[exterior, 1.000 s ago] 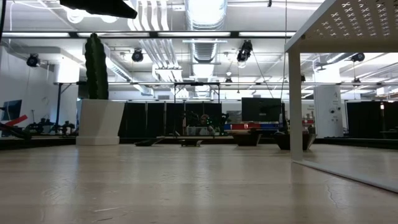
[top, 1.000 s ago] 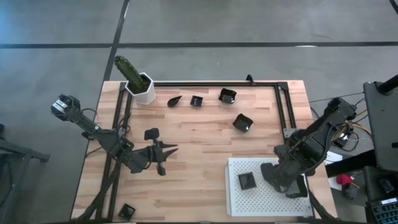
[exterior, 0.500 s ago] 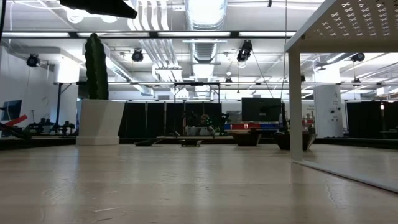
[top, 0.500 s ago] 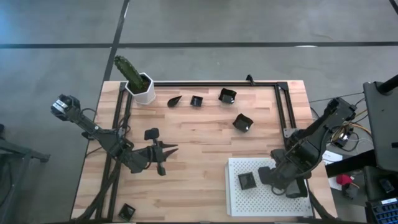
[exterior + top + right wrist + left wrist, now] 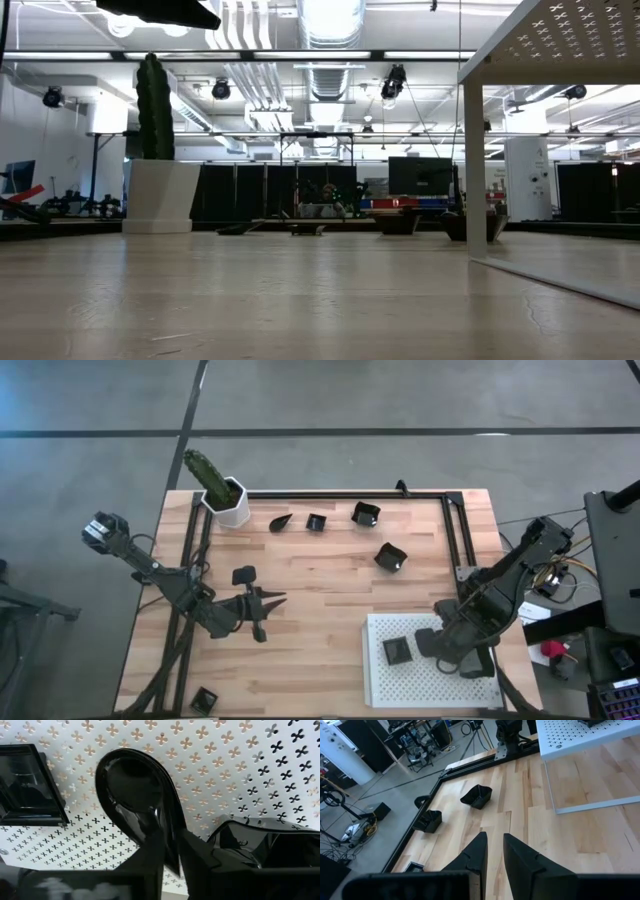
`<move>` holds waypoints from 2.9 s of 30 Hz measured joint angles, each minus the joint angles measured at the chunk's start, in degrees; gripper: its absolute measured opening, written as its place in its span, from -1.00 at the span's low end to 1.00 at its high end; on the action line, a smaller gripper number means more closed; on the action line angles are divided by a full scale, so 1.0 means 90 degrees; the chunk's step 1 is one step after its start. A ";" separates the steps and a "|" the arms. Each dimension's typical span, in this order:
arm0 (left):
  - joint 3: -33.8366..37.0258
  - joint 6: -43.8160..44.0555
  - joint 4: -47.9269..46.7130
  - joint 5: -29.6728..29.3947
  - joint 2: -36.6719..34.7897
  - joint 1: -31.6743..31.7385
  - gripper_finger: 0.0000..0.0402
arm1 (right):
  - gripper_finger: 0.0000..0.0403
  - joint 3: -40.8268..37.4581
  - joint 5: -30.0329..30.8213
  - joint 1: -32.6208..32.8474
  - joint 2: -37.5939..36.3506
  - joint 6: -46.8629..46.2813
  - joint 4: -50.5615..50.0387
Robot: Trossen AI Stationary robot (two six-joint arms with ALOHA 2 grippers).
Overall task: Pick & Place Mini shaped plates
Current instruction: Stack the drop-shaped plate on top of the other drop-shaped plates on the shelf, then stack the square plate on top of the other square plates on the shelf
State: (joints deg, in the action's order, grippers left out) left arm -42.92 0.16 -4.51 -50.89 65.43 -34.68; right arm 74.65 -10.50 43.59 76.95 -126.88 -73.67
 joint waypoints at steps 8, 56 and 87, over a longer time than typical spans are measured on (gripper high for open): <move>0.0000 0.0002 0.0000 0.0000 0.0000 0.0000 -0.71 | -0.50 0.0000 0.0176 0.0001 -0.0006 0.0169 0.0043; 0.0096 0.0502 0.0500 -0.0680 0.0005 0.0320 -0.71 | -0.79 -0.0181 0.2872 -0.4914 -0.0508 0.9071 0.0263; 0.0102 0.0874 0.0551 -0.0668 0.0002 0.0340 -0.71 | -0.27 -0.2777 0.2510 -0.5715 -0.0508 0.6833 0.2151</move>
State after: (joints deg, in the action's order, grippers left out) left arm -42.00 8.03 0.45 -56.90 65.45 -31.62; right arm 49.66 12.09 -7.84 72.38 -65.38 -54.30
